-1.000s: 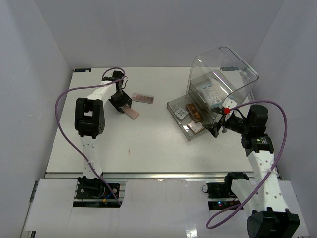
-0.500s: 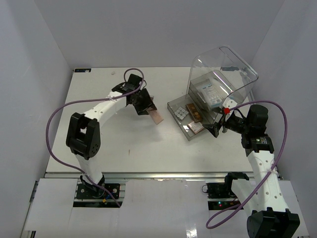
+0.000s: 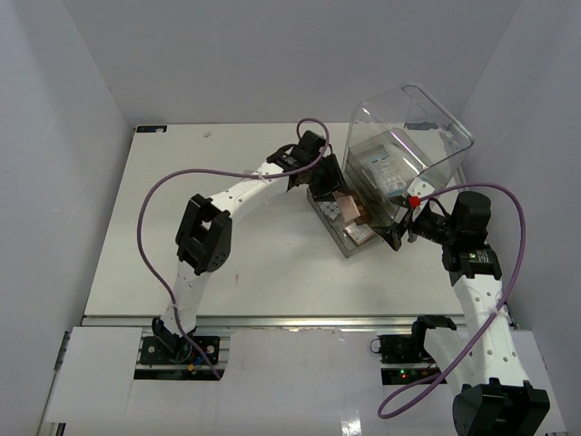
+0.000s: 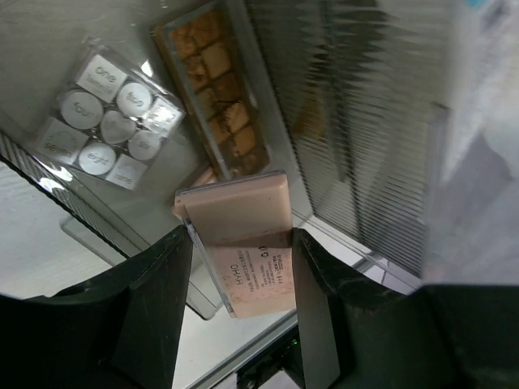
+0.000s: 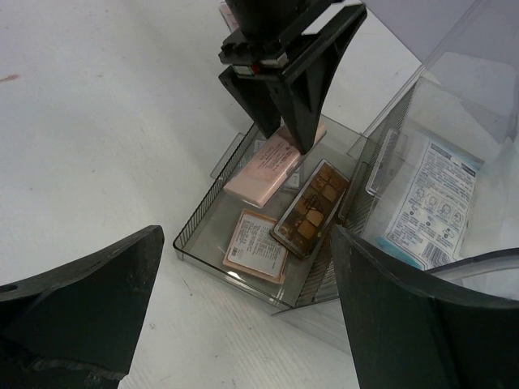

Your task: Organize the makeup

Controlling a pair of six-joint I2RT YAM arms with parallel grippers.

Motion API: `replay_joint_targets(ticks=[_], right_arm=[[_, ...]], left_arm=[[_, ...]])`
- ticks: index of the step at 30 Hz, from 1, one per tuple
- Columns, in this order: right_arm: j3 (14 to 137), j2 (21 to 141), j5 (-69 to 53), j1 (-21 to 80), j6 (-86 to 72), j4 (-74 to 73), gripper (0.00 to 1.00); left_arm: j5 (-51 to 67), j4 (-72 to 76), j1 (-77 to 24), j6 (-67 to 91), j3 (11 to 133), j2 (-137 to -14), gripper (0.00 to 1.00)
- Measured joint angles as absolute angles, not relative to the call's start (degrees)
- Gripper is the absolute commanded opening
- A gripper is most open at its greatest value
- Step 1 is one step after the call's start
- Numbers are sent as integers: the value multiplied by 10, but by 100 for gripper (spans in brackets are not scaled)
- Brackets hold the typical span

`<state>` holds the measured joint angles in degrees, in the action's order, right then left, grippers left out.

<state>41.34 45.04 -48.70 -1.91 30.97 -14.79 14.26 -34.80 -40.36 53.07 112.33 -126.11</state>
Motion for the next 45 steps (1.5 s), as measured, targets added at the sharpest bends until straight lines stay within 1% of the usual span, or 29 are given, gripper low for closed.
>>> replay_joint_targets(ticks=[1,8,9,10,16,23,26,28,31,32,34,36,39,40,42,45], right_arm=[[413,451,-486,-19,310,-148,90],[413,456,-485,-19,313,-148,90],[413,456,-485,-19,314,-148,90],[413,456,-485,-19,314,-148,90],[413,458,-483,-19,316,-148,90],[413,459,-481,-20,317,-148,90],[413,459,-481,-21,317,-148,90],[413,459,-481,-22,317,-148,90],[413,460,-481,-22,317,-148,90],[413,461,-481,-22,317,-148,90],[413,462,-481,-22,317,-148,90],[412,463,-481,-22,317,-148,90],[410,463,-481,-22,317,-148,90],[409,463,-481,-22,317,-148,90],[407,463,-481,-22,317,-148,90],[406,463,-481,-22,317,-148,90]], left_arm=[[143,-352,-403,532,1133,-1276,52],[146,-375,-398,534,1178,-1341,62],[147,-378,-398,534,1186,-1344,72],[148,-379,-398,534,1194,-1346,98],[160,-373,-398,529,1230,-1346,98],[151,-374,-397,510,1214,-1329,98],[104,-382,-395,479,1176,-1282,98],[50,-375,-392,447,1143,-1237,98],[-39,-363,-375,430,1051,-1132,90],[-62,-359,-366,428,1021,-1096,85],[-55,-311,-322,429,960,-1035,82],[-39,-308,-257,438,933,-1004,81],[-35,-333,-175,473,979,-1047,78],[-35,-358,-160,491,1010,-1079,77],[-35,-412,-149,523,1090,-1157,77],[-35,-468,-154,558,1155,-1252,76]])
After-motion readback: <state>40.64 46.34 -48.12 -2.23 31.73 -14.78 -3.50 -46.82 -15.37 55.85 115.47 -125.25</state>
